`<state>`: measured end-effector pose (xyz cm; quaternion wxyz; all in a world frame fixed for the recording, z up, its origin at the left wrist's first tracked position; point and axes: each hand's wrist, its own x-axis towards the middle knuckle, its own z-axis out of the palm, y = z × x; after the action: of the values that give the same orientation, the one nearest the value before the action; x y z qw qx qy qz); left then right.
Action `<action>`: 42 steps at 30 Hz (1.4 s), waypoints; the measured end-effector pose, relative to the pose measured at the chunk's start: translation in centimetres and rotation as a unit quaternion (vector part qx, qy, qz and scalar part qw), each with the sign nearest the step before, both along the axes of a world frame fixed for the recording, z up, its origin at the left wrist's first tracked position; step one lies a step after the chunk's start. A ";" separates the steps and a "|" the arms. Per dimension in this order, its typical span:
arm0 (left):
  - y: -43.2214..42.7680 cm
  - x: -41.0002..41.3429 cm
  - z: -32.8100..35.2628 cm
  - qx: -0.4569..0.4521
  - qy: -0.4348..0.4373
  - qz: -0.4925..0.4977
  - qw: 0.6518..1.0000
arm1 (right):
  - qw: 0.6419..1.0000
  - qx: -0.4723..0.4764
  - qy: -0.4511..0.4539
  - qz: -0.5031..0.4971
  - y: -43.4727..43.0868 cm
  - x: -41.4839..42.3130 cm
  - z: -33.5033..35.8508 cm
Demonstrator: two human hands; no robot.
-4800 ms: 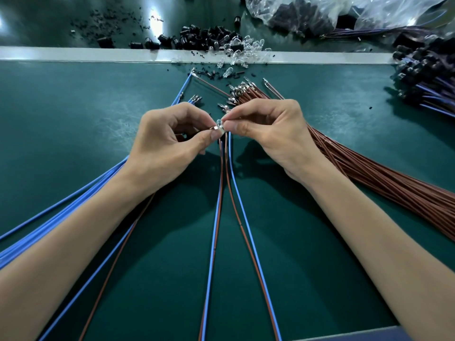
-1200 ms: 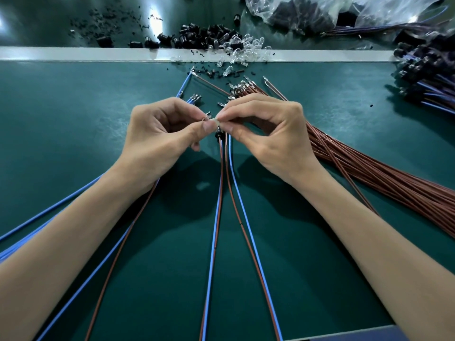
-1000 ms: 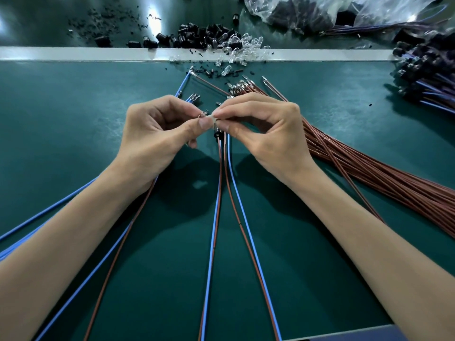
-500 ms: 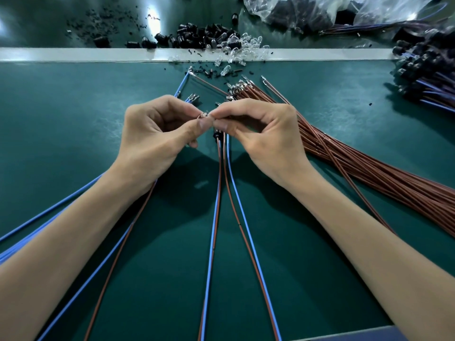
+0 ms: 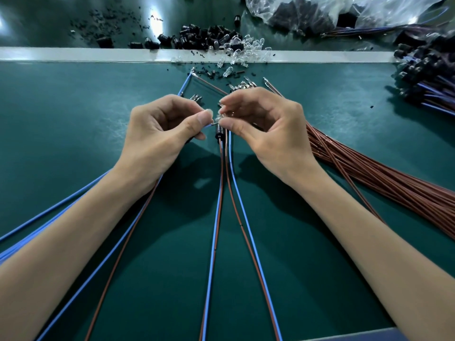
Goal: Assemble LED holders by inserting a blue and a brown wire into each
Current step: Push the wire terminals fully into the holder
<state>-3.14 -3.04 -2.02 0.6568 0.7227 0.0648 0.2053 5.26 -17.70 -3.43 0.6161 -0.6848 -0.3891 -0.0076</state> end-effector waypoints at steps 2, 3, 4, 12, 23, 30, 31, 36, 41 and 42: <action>0.1 0.0 0.0 0.000 0.013 -0.015 1.000 | 1.000 -0.002 -0.010 0.004 0.0 -0.1 0.0; 0.2 0.0 -0.1 0.002 0.022 -0.026 0.999 | 1.000 -0.004 -0.016 0.006 0.0 -0.1 0.0; 0.2 -0.1 -0.1 0.005 0.031 -0.036 0.999 | 1.000 -0.005 -0.021 0.007 0.0 -0.2 0.0; 0.4 -0.2 0.1 0.032 0.051 -0.075 0.995 | 0.999 -0.005 -0.040 -0.002 0.0 -0.2 0.2; 0.4 -0.4 0.1 0.019 0.044 -0.070 0.996 | 0.998 -0.004 -0.055 -0.011 0.0 -0.5 0.3; -0.1 -0.2 0.2 0.016 0.049 -0.027 0.998 | 0.997 -0.003 -0.070 -0.018 0.1 -0.5 0.2; -0.1 -0.2 0.2 0.018 0.052 -0.027 0.998 | 0.997 -0.007 -0.077 -0.019 0.1 -0.5 0.1; 0.1 -0.3 0.2 0.026 0.057 -0.027 0.998 | 0.995 -0.009 -0.099 -0.027 0.1 -0.4 0.0; 0.2 -0.3 0.1 0.024 0.061 -0.023 0.998 | 0.994 -0.007 -0.108 -0.026 0.1 -0.5 0.0; 0.3 -0.3 0.0 0.025 0.061 -0.022 0.998 | 0.993 -0.007 -0.114 -0.026 0.0 -0.5 0.0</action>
<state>-3.42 -2.78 -1.97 0.6381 0.7511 0.0833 0.1478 4.76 -17.67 -3.38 0.5625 -0.6936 -0.4390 -0.0982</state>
